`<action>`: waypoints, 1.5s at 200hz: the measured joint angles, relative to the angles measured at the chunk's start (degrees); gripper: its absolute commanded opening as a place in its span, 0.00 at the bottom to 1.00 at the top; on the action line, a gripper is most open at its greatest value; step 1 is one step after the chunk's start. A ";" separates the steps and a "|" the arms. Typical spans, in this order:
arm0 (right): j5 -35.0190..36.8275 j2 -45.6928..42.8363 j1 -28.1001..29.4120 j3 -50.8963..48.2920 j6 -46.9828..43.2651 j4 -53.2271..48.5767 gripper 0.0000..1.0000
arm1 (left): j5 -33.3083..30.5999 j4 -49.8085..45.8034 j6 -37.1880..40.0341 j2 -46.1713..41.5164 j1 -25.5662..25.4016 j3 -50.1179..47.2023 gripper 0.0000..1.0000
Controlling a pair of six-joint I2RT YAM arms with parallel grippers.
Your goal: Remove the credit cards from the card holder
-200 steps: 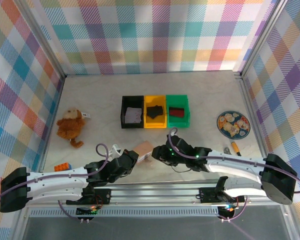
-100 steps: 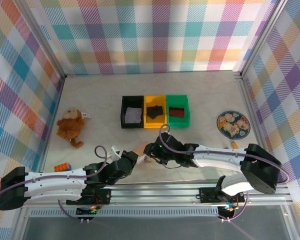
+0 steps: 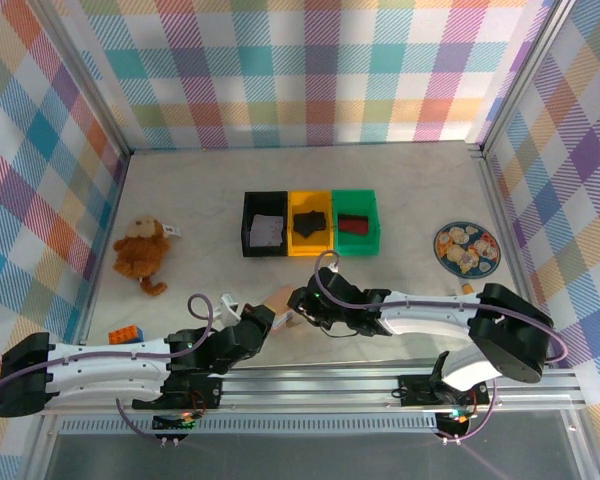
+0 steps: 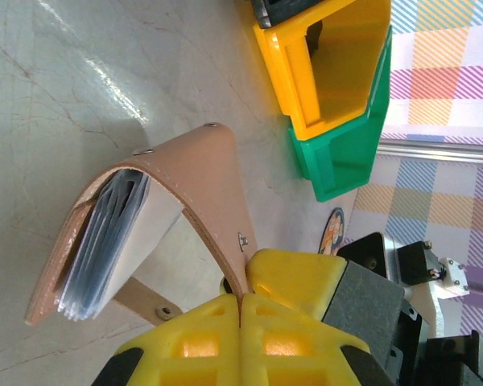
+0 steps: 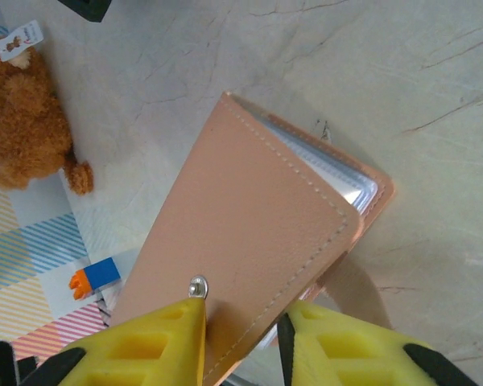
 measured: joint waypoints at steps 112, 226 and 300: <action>2.14 1.11 -0.22 3.43 -5.05 -2.29 0.00 | -2.73 -0.57 1.05 -0.35 -2.19 -0.79 0.00; 3.67 0.70 -1.03 12.35 -20.24 -22.99 0.00 | -5.62 -20.28 7.23 -17.27 -2.56 4.87 0.68; 0.98 12.26 -1.40 29.42 -33.42 -41.00 0.03 | -5.40 -36.09 7.23 -22.40 -2.56 5.81 0.69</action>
